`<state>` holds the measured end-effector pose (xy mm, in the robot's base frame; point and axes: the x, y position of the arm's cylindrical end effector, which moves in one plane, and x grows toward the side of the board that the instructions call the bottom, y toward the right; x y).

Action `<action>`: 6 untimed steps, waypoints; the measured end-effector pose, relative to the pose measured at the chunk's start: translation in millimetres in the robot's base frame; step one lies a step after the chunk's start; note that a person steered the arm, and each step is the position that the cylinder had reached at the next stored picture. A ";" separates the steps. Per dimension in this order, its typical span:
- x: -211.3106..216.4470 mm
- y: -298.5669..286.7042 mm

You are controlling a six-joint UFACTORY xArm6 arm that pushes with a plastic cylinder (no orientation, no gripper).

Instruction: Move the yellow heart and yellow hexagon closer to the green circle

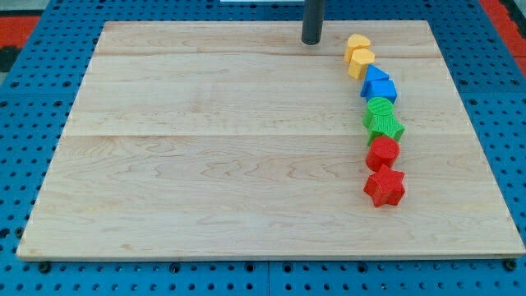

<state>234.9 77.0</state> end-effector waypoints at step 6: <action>150.3 79.4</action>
